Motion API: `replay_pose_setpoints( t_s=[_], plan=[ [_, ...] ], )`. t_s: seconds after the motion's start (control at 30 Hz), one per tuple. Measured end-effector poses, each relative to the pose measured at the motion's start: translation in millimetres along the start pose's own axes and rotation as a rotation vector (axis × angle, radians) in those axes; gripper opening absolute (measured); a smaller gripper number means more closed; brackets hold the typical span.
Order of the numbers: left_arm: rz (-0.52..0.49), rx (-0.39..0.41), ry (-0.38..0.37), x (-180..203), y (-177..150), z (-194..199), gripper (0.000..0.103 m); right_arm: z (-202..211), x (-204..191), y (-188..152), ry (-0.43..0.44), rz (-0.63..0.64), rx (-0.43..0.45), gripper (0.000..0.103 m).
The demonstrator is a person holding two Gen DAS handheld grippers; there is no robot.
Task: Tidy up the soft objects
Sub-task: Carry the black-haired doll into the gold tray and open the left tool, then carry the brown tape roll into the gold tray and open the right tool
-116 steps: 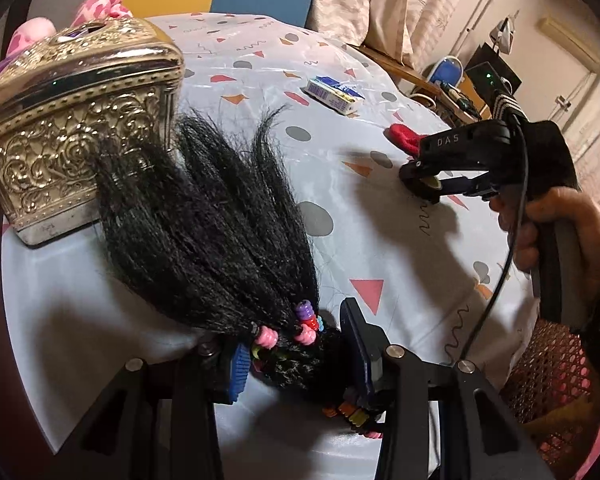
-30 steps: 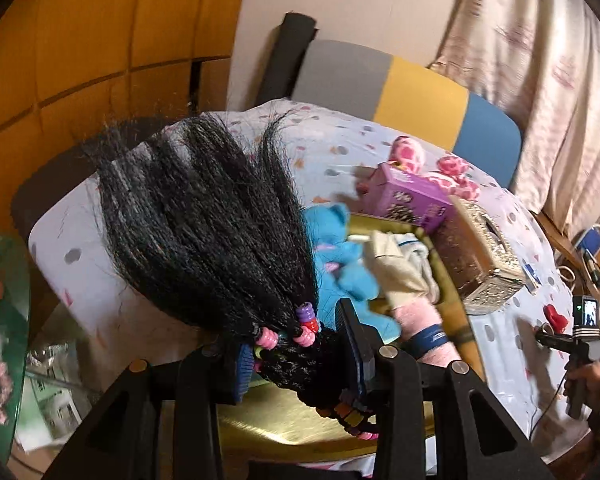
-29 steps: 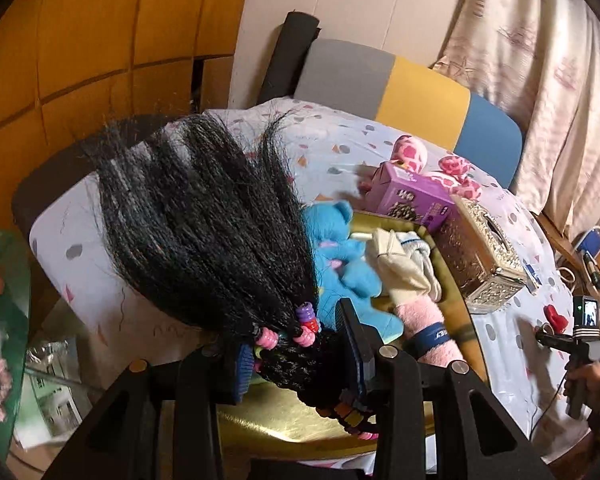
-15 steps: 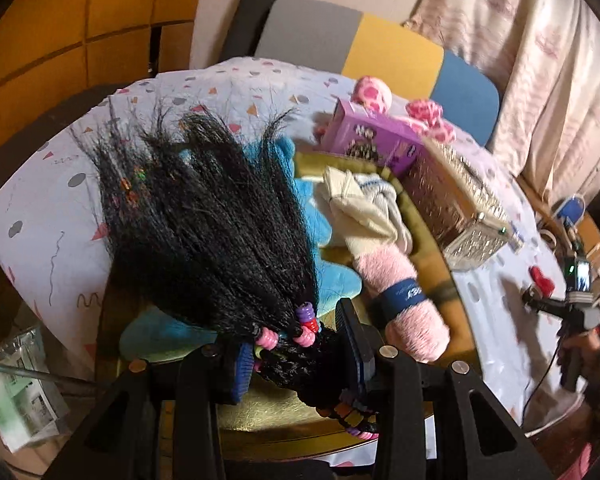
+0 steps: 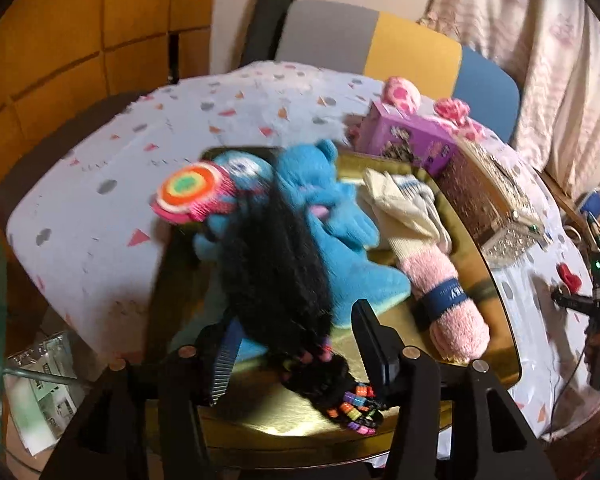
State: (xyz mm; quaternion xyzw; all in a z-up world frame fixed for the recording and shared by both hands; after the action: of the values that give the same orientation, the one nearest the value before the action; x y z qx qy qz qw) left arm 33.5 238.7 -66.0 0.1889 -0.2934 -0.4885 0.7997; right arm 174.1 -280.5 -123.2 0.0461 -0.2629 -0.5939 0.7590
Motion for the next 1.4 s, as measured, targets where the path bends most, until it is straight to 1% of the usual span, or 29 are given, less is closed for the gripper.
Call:
replay_pose_setpoints(
  t_s=[0.1, 0.13, 0.17, 0.3, 0.4, 0.47, 0.57, 0.8, 0.93, 1.0, 1.07, 1.2, 1.27, 1.33, 1.4],
  plan=[
    [0.0, 0.025, 0.053, -5, 4, 0, 0.053, 0, 0, 0, -0.001, 0.002, 0.0, 0.049],
    [-0.008, 0.029, 0.075, -6, 4, 0, 0.047, 0, 0, 0, -0.001, 0.002, 0.0, 0.049],
    [-0.012, 0.031, 0.089, -7, 4, -2, 0.045, 0, 0, 0, -0.002, 0.003, 0.0, 0.049],
    [0.005, 0.042, 0.113, -7, 3, -1, 0.045, 1, -1, 1, -0.013, 0.016, 0.0, 0.048],
    [0.001, 0.074, 0.098, 3, 7, 6, 0.048, 1, -2, 2, -0.018, 0.024, 0.001, 0.048],
    [-0.004, 0.102, 0.09, 11, 11, 12, 0.054, 0, -1, 2, -0.016, 0.022, 0.0, 0.048],
    [-0.021, 0.127, 0.077, 22, 15, 19, 0.059, 0, -2, 2, -0.013, 0.016, 0.0, 0.048],
    [-0.072, 0.167, 0.069, 42, 16, 30, 0.062, 0, -3, -1, 0.002, 0.003, -0.009, 0.048],
    [-0.089, 0.167, 0.051, 48, 12, 30, 0.065, 4, -6, -1, 0.034, -0.005, -0.034, 0.048],
    [-0.09, 0.165, 0.05, 48, 10, 29, 0.066, 7, -11, -2, 0.066, -0.019, -0.043, 0.048],
    [-0.087, 0.158, 0.044, 48, 8, 28, 0.068, 11, -22, -3, 0.118, -0.021, -0.046, 0.048],
    [-0.085, 0.158, 0.041, 47, 5, 27, 0.069, 22, -47, -4, 0.164, 0.022, -0.051, 0.048],
    [-0.081, 0.155, 0.041, 46, 5, 26, 0.071, 29, -61, -5, 0.207, 0.032, -0.052, 0.048],
    [-0.074, 0.149, 0.038, 44, 5, 24, 0.071, 39, -77, -7, 0.253, 0.042, -0.038, 0.048],
    [-0.071, 0.144, 0.039, 42, 4, 22, 0.071, 49, -89, -8, 0.276, 0.058, -0.017, 0.048]
  ],
)
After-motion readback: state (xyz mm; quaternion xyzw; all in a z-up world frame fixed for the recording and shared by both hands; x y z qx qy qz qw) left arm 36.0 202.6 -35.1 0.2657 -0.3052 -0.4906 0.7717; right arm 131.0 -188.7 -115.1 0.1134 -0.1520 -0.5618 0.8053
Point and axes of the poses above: each gripper's, at about its wrist camera, not at the fingertips, and z roughly against the way its jaws point, x to its right, y to its top, the point moved 7 cm from there along -z, roughly the way its jaws point, and after that the axes turned 12 degrees about z, right-handed, at the moved point
